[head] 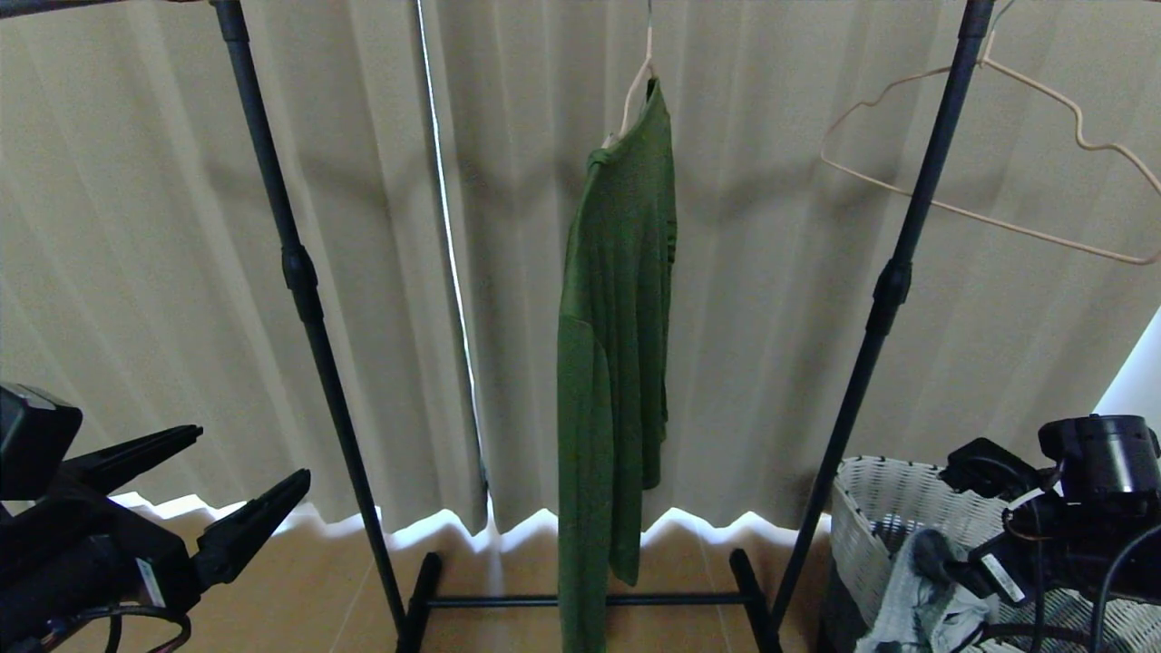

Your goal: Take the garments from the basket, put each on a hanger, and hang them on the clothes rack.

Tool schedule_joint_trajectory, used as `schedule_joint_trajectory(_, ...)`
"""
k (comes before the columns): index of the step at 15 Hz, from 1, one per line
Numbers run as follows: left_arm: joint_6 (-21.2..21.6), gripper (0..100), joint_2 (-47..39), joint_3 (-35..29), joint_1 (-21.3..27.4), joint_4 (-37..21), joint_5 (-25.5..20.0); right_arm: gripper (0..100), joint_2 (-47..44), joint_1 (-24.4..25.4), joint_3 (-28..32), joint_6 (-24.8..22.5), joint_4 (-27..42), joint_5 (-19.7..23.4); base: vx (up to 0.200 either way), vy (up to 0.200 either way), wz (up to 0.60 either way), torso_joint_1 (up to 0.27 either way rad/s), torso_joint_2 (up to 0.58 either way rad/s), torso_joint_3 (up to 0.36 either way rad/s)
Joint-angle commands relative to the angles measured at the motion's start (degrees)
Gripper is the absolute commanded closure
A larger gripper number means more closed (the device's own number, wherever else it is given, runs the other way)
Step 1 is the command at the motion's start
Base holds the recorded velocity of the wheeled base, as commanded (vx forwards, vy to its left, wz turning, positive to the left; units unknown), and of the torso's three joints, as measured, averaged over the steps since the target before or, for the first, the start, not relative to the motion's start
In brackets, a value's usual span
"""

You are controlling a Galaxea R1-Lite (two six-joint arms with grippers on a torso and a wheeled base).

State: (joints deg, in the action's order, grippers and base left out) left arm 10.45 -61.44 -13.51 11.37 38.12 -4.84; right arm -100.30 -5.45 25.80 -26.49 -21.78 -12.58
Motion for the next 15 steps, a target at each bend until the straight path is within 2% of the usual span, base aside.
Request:
schedule_joint_trajectory(1,0.01,0,-0.08,0.06,-0.04,0.02,0.01,0,-5.87,-0.44,0.57,-0.05,-2.91,0.01,0.000,0.000,0.00,0.000,0.00,0.000)
schedule_joint_trajectory(4,0.01,0,-0.08,-0.03,0.05,0.02,0.01,0,-10.09,-0.35,0.92,-0.14,-8.45,0.01,0.000,0.000,0.00,0.000,0.00,0.000)
schedule_joint_trajectory(7,0.01,0,-0.08,-0.03,-0.04,0.02,0.01,0,-10.70,-0.09,1.10,-0.14,-9.86,0.01,0.000,0.000,0.00,0.000,0.00,0.000)
schedule_joint_trajectory(8,0.01,0,-0.08,0.06,-0.04,0.02,0.01,100,-10.44,-0.09,1.10,-0.14,-9.94,0.01,0.000,0.000,0.00,0.000,0.00,0.000)
schedule_joint_trajectory(12,0.01,0,0.09,0.15,-0.04,0.02,0.01,100,-6.57,0.35,0.04,-0.05,-11.44,0.10,0.000,0.000,0.00,0.000,0.00,0.000)
schedule_joint_trajectory(15,0.10,0,0.09,0.32,0.14,0.02,0.01,100,4.42,2.72,-1.54,0.12,-11.00,1.42,0.000,0.000,0.00,0.000,0.00,0.000)
